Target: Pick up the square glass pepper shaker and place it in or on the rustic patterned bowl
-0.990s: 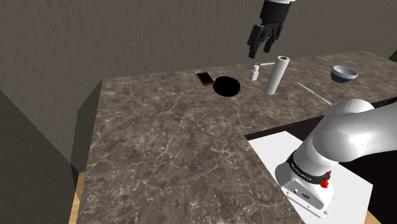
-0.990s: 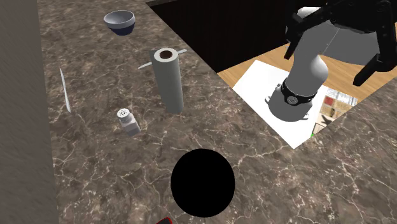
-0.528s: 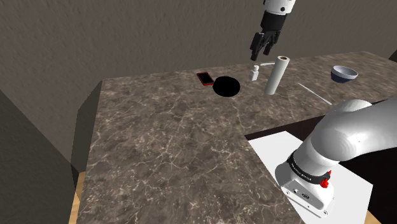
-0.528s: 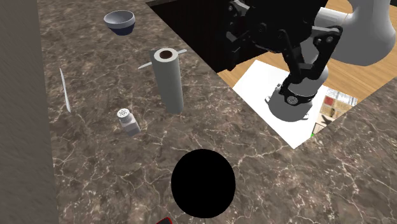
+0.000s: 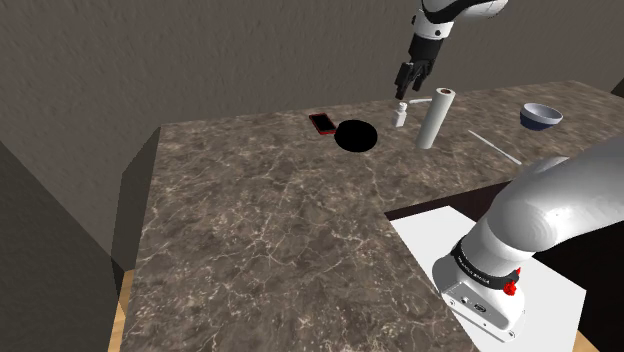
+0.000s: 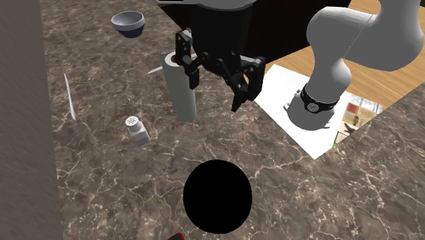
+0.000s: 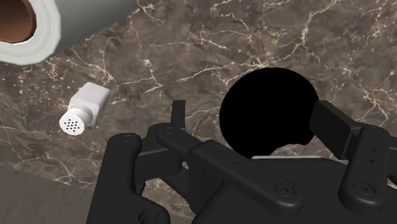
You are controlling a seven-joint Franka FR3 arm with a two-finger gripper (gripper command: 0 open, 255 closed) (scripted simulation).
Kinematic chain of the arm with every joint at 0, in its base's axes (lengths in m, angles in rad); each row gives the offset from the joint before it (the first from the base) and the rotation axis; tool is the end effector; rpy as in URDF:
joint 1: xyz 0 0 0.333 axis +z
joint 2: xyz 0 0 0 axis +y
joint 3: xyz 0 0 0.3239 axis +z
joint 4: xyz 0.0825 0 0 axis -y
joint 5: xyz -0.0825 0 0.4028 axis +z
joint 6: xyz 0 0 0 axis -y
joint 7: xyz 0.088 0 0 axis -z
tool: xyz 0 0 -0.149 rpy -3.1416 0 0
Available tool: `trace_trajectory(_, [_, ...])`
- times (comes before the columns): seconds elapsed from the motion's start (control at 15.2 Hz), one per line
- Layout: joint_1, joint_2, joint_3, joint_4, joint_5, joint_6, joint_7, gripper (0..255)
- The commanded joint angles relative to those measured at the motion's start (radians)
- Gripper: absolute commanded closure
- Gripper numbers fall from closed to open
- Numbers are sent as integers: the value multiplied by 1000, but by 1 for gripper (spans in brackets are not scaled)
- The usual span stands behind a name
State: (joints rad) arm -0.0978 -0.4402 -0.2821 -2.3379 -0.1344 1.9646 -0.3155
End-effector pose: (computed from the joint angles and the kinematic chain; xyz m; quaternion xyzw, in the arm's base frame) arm 0.4070 -0.1815 0.4587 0.9996 0.0032 0.0245 0.0120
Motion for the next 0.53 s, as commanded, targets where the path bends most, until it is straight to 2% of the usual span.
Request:
trace_trajectory(0.0, [-6,50,-34,16,-2,40,-44,0])
trace_trajectory(0.46, [-18,283,-146,136,56,160,-218,0])
